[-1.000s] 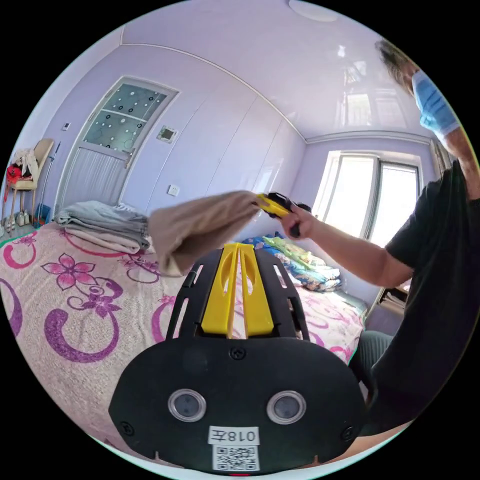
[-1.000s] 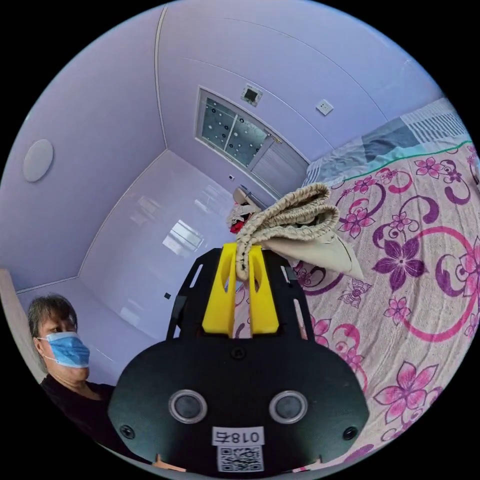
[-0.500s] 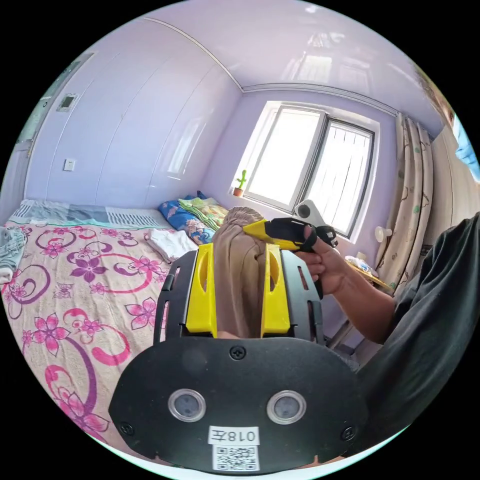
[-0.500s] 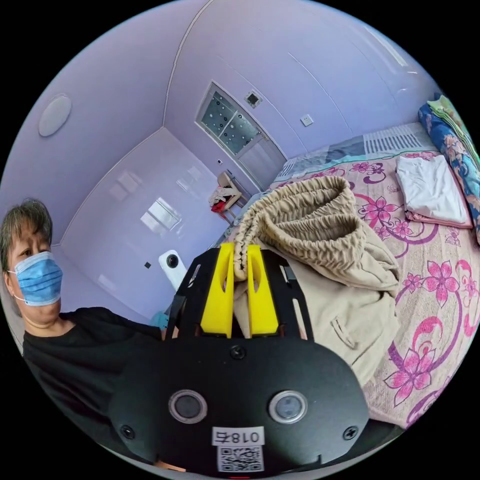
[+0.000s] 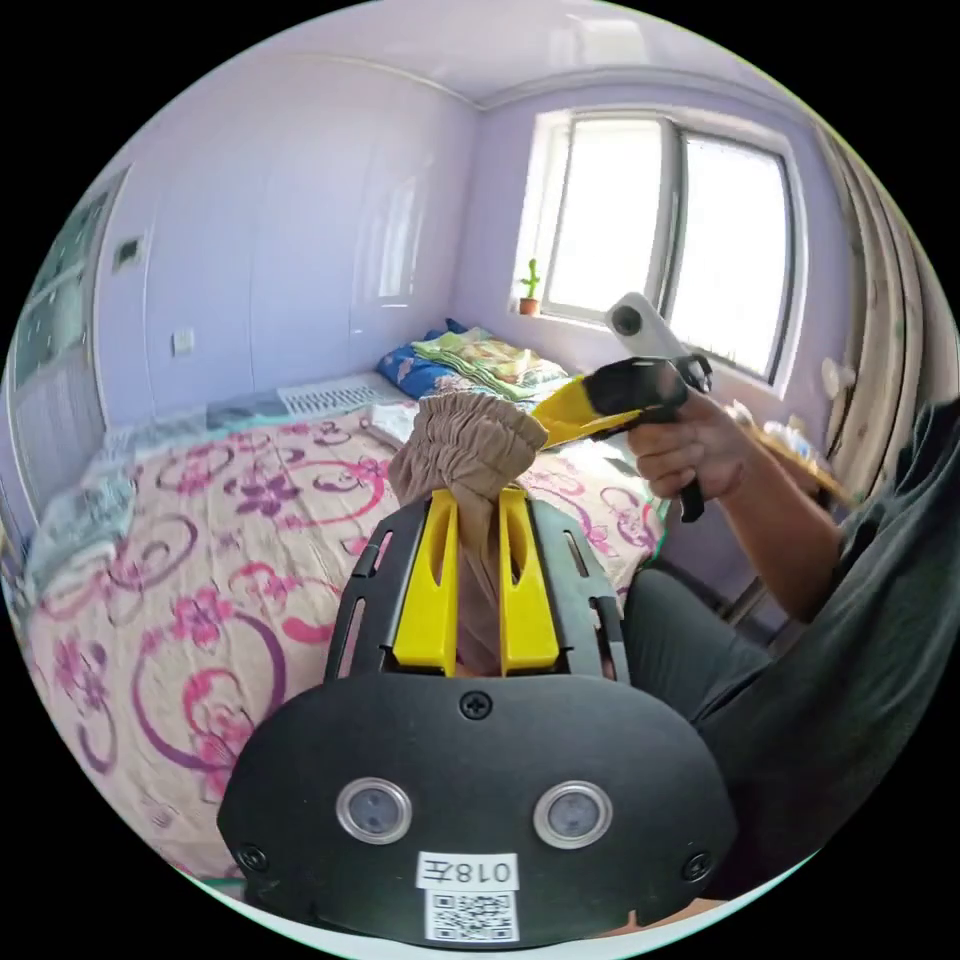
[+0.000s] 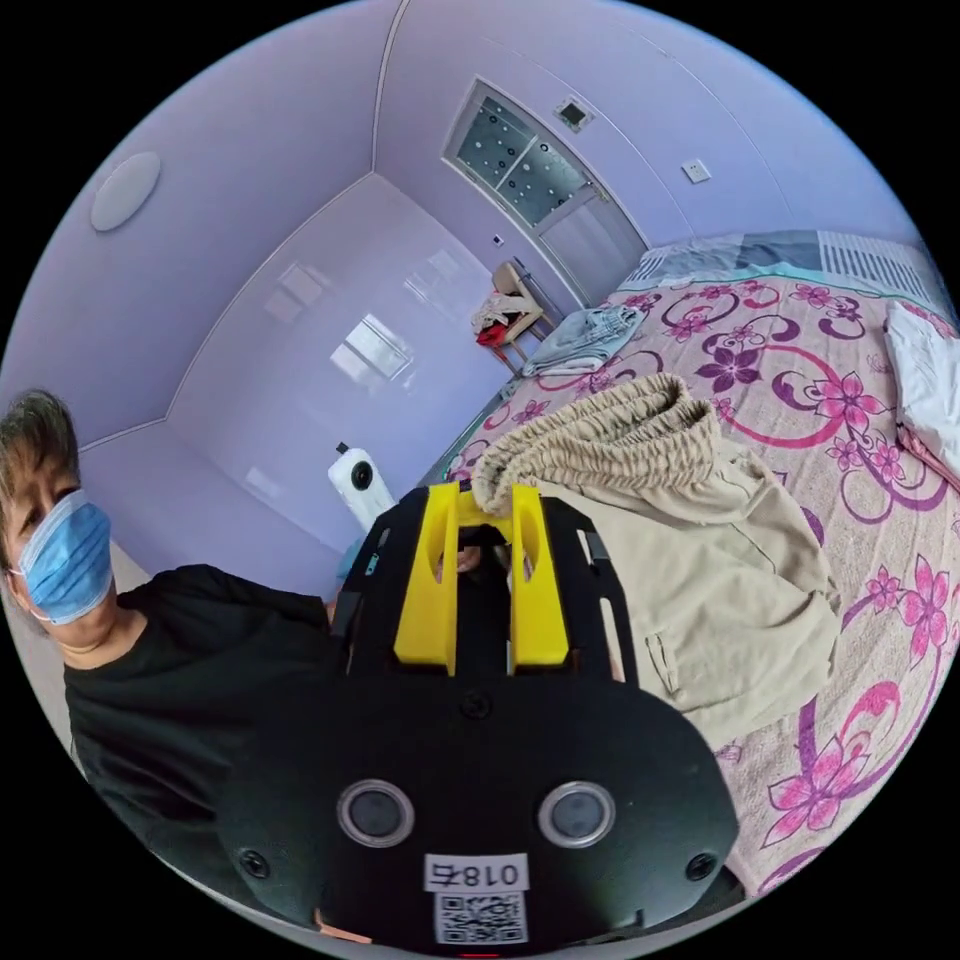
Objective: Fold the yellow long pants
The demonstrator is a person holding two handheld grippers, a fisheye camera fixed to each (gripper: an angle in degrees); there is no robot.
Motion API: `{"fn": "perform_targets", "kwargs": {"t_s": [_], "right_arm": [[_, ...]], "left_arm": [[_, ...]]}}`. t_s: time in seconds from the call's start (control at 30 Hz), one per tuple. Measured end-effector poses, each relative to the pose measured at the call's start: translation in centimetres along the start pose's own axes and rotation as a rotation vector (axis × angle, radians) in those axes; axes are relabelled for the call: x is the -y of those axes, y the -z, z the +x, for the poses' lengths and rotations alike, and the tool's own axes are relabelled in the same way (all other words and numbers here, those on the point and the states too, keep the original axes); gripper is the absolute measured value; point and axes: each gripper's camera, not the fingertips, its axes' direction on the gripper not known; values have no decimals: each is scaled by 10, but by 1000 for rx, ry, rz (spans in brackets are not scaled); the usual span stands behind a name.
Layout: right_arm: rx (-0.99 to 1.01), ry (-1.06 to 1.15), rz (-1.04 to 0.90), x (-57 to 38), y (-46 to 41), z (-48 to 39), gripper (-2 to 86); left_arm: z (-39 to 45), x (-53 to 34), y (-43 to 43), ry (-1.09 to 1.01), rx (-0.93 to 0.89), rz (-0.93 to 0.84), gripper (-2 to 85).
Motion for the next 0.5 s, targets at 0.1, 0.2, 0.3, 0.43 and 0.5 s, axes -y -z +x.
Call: {"fn": "perform_targets", "kwargs": {"t_s": [0.1, 0.2, 0.3, 0.43, 0.5], "right_arm": [[12, -10, 109, -25, 21, 4, 59], [-25, 2, 27, -51, 2, 0, 63], [-71, 4, -110, -71, -48, -5, 93], [-333, 110, -151, -90, -95, -20, 103], [-446, 215, -181, -94, -120, -30, 104]], "left_arm": [[-81, -82, -4, 327, -136, 72, 59], [-131, -176, -15, 565, -252, 173, 57], [-155, -262, -29, 710, -350, 307, 58], [-163, -352, -56, 827, -421, 411, 62], [-164, -378, -67, 855, -435, 414, 63]]}}
